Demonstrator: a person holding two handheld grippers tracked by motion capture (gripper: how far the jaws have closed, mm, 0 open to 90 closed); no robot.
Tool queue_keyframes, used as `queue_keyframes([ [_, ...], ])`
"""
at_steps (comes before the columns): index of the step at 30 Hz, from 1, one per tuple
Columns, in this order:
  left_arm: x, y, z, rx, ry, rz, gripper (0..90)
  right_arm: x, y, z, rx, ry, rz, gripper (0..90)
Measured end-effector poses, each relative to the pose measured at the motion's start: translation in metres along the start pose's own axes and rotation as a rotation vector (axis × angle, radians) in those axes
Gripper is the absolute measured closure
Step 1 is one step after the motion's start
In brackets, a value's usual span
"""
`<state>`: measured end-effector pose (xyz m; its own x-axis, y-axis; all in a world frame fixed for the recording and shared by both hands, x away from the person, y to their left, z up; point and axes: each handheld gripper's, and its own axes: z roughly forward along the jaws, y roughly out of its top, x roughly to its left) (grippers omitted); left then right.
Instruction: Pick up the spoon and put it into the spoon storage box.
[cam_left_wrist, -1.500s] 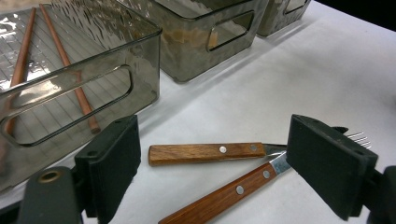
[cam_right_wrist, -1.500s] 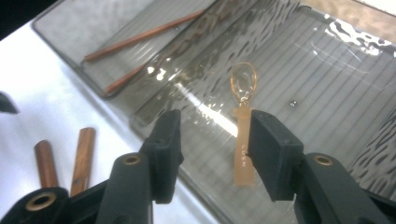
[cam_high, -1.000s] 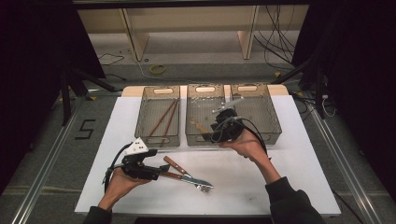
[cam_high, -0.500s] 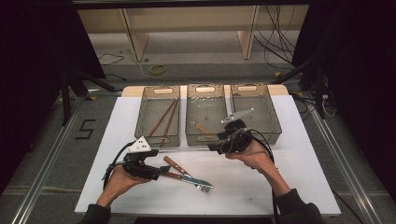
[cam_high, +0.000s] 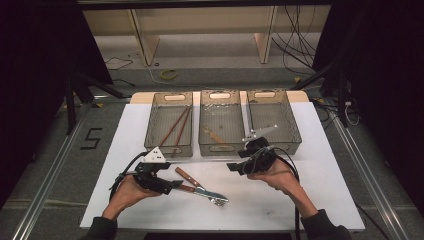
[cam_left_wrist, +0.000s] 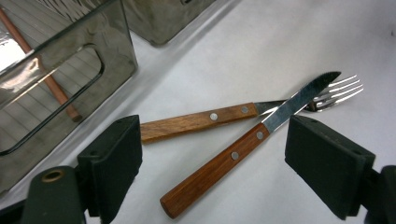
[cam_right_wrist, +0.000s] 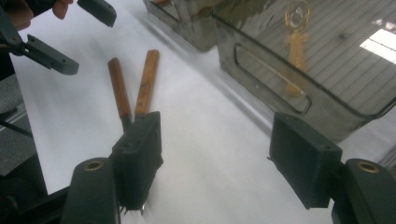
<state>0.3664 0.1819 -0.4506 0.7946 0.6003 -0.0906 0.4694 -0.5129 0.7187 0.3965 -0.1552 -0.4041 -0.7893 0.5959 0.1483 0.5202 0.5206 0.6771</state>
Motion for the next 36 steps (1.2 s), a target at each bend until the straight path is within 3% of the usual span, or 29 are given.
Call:
queue_keyframes([
  [12, 0.002, 0.002, 0.001, 0.057, -0.002, 0.022, 19.4, 0.000, -0.018, -0.003, 0.007, 0.012, 0.012, 32.9],
  [23, 0.002, 0.005, 0.006, 0.139, 0.001, 0.047, 21.1, 0.002, -0.026, -0.002, 0.020, 0.026, 0.013, 31.5],
  [36, 0.000, 0.010, 0.015, 0.237, -0.011, 0.110, 24.0, 0.008, -0.031, 0.000, 0.034, 0.046, 0.008, 30.7],
])
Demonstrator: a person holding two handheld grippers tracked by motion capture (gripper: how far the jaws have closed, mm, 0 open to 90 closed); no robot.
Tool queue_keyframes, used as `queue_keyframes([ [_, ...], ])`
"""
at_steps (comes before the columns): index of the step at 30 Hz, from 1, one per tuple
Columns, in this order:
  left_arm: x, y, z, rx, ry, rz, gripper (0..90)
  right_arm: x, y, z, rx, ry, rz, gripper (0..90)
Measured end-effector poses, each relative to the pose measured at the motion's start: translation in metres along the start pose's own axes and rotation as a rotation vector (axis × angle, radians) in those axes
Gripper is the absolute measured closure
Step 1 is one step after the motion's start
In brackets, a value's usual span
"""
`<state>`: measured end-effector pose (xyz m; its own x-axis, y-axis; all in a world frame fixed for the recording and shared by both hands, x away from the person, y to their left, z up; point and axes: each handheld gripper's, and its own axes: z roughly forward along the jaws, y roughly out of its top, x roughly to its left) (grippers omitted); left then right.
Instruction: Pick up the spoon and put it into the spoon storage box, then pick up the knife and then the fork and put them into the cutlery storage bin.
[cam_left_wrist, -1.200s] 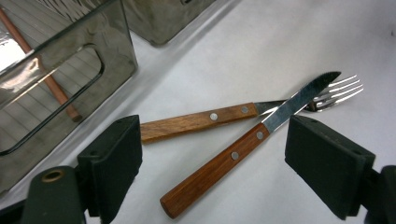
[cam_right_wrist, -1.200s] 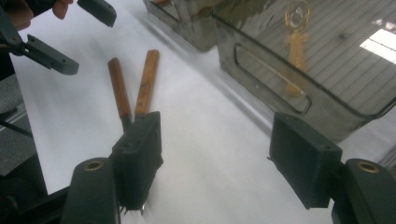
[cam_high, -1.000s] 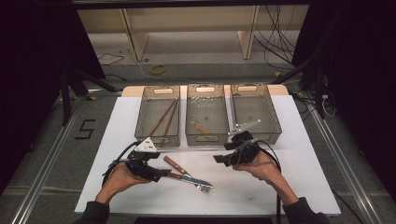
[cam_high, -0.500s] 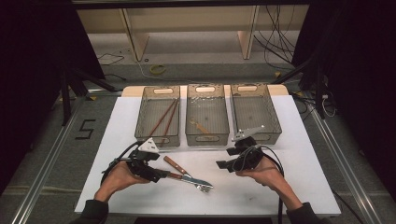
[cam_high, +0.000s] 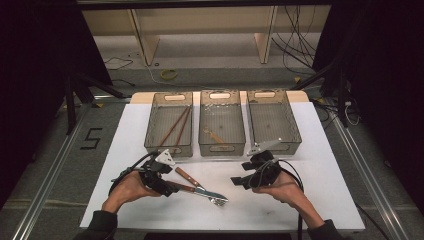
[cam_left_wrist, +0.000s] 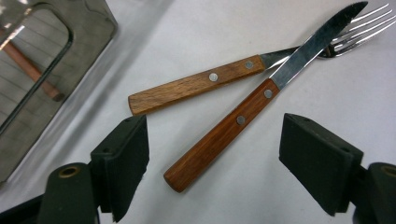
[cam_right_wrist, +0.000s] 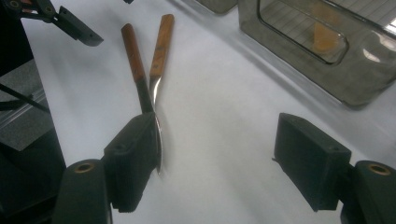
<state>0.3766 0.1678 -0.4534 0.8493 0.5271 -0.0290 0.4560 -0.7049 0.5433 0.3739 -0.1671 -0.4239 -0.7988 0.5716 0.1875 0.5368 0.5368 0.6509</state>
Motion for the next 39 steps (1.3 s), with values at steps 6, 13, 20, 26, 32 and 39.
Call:
queue_keyframes([
  [6, 0.000, 0.003, 0.008, 0.053, 0.000, 0.031, 26.5, 0.000, -0.003, 0.001, 0.006, 0.004, 0.000, 30.8],
  [13, 0.000, 0.006, 0.014, 0.074, -0.005, 0.054, 28.3, 0.000, -0.006, 0.001, 0.010, 0.007, 0.003, 30.8],
  [20, 0.002, 0.003, 0.019, 0.111, 0.006, 0.068, 29.4, 0.001, -0.007, 0.002, 0.013, 0.008, 0.001, 30.8],
  [26, 0.004, 0.001, 0.021, 0.129, 0.006, 0.073, 30.5, 0.001, -0.008, 0.001, 0.013, 0.007, -0.003, 31.0],
  [32, 0.006, 0.001, 0.023, 0.146, 0.001, 0.080, 31.6, 0.000, -0.008, 0.001, 0.013, 0.010, 0.005, 31.2],
  [39, 0.007, 0.000, 0.027, 0.179, -0.001, 0.087, 34.6, -0.002, -0.008, 0.002, 0.014, 0.013, 0.003, 31.4],
])
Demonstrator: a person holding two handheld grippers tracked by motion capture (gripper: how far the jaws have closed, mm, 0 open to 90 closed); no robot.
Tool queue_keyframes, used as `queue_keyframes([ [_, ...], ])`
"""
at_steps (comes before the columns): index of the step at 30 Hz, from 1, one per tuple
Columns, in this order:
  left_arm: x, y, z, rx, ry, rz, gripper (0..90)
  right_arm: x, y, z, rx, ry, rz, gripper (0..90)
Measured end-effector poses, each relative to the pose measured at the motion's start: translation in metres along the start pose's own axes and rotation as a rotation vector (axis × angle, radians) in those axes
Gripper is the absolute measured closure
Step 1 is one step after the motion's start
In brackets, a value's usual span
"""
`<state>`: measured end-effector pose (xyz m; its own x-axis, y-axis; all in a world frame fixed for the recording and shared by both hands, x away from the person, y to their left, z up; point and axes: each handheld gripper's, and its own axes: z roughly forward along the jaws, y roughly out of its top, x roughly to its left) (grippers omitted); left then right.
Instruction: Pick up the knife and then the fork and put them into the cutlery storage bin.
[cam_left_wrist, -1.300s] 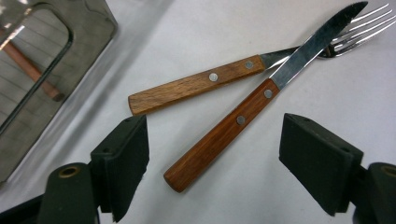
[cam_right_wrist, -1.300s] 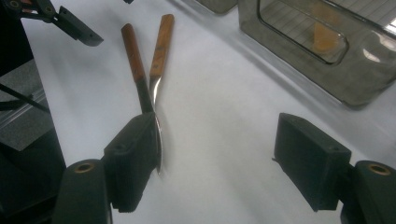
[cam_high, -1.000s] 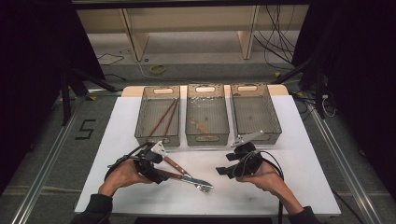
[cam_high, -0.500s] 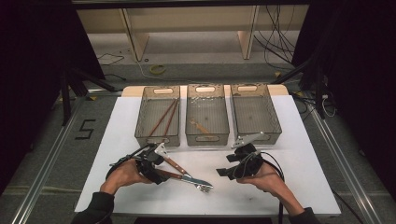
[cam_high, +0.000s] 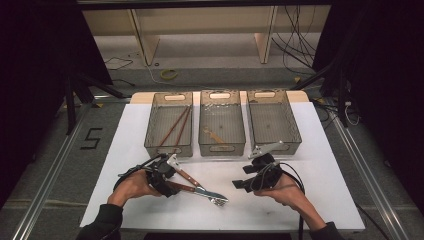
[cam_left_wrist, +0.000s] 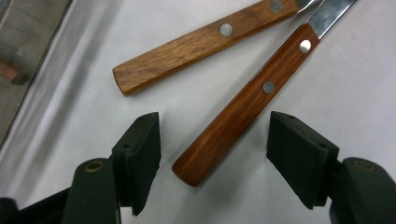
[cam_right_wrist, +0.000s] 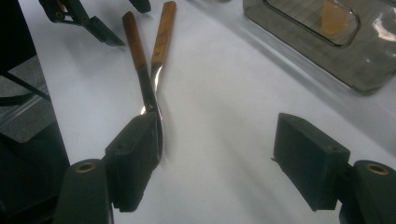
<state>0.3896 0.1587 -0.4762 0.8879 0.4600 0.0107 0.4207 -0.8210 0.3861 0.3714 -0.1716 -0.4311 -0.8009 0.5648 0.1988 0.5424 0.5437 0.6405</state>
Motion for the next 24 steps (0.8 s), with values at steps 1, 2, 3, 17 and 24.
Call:
queue_keyframes([
  [1, -0.0002, -0.0001, 0.0003, 0.000, -0.002, 0.000, 34.9, 0.0000, 0.0000, 0.0000, 0.000, 0.000, -0.001, 31.4],
  [2, -0.0004, -0.0002, 0.0007, 0.000, -0.004, 0.000, 35.4, 0.0000, 0.0001, 0.0000, 0.000, 0.000, -0.001, 31.5],
  [3, -0.0006, -0.0002, 0.0010, 0.001, -0.006, 0.000, 35.6, 0.0002, 0.0000, -0.0001, 0.000, 0.000, -0.001, 31.5],
  [17, -0.0032, 0.0008, -0.0008, 0.020, -0.018, 0.030, 45.0, 0.0015, -0.0012, 0.0003, 0.012, -0.005, 0.001, 31.9],
  [24, -0.0097, 0.0031, -0.0020, 0.041, -0.021, 0.079, 55.3, 0.0017, -0.0010, 0.0003, 0.014, -0.007, 0.000, 32.0],
])
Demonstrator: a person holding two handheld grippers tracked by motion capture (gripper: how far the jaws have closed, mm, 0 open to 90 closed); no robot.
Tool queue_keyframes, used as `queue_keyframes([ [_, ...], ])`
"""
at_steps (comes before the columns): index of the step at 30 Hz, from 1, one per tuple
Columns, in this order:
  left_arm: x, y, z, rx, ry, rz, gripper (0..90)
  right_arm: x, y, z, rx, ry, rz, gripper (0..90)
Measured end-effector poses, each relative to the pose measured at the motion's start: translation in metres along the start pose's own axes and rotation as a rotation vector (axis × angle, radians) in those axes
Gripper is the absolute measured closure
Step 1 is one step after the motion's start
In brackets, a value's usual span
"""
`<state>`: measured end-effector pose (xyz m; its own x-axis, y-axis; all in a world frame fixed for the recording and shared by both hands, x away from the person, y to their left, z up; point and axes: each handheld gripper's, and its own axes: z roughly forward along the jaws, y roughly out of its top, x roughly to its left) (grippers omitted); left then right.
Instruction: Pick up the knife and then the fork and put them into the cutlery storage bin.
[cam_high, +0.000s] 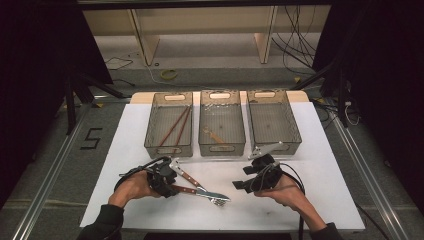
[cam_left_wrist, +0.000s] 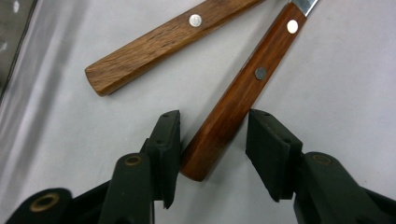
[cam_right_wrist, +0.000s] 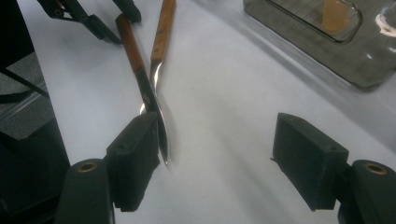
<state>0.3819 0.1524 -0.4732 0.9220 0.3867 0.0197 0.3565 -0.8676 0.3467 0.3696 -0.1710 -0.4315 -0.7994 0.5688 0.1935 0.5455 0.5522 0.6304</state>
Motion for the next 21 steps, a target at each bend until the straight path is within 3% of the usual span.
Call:
queue_keyframes([
  [11, -0.0056, 0.0012, -0.0002, 0.000, 0.000, 0.060, 63.4, -0.0002, 0.0001, -0.0006, 0.001, -0.001, -0.001, 32.2],
  [12, -0.0049, 0.0014, -0.0012, 0.015, 0.001, 0.088, 64.0, -0.0005, 0.0000, -0.0006, 0.000, -0.001, -0.005, 32.2],
  [15, -0.0069, 0.0012, -0.0007, 0.004, -0.004, 0.086, 66.1, 0.0001, 0.0002, -0.0010, 0.001, -0.001, -0.001, 32.2],
  [21, -0.0090, 0.0020, -0.0014, 0.016, 0.000, 0.131, 71.2, 0.0003, 0.0003, -0.0011, 0.002, -0.001, -0.001, 32.2],
])
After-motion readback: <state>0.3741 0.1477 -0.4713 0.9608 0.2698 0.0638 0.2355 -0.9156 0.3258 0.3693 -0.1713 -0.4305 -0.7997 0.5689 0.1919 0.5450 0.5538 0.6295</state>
